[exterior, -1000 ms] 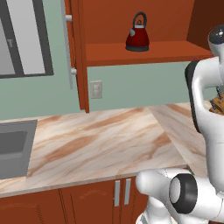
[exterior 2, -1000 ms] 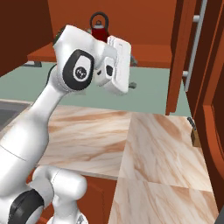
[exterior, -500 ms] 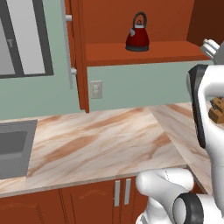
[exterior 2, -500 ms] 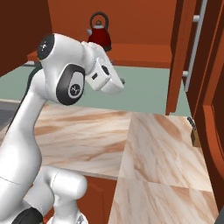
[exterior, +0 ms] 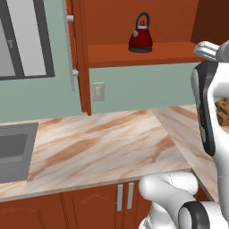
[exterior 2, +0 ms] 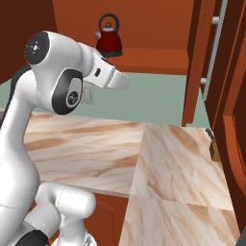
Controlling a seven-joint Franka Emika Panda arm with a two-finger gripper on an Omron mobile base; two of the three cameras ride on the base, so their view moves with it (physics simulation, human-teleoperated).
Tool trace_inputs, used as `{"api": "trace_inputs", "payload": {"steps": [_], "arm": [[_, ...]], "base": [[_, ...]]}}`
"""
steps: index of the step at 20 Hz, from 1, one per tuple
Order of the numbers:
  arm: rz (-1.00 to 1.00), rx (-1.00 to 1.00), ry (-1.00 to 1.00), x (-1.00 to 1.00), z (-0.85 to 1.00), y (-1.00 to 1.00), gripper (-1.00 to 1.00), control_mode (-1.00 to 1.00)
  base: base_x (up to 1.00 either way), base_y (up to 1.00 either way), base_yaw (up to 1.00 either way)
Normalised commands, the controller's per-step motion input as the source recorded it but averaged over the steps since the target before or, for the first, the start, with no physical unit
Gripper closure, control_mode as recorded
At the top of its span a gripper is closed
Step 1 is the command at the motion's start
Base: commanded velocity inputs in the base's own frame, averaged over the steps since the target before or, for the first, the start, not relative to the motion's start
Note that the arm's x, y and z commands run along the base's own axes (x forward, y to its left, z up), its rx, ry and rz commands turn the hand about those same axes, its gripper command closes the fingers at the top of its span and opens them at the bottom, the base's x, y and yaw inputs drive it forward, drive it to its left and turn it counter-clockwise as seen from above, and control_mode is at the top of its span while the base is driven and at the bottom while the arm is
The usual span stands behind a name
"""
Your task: Open the cabinet, pick the kettle from the cabinet, and place it in the sink.
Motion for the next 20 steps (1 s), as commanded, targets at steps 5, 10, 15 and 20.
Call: {"api": "trace_inputs", "payload": {"steps": [5, 10, 15, 20], "arm": [[0.08, -0.23, -0.02, 0.00, 0.19, 0.38, -1.00, -1.00], [0.01, -0.02, -0.04, -0.02, 0.24, 0.34, -1.00, -1.00], [0.05, 0.00, 0.00, 0.00, 0.26, 0.32, -1.00, -1.00], [0.09, 0.00, 0.00, 0.00, 0.22, 0.42, -1.00, -1.00]], "base": [[0.00, 0.00, 0.00], [0.00, 0.00, 0.00], [0.00, 0.00, 0.00], [0.00, 0.00, 0.00]]}}
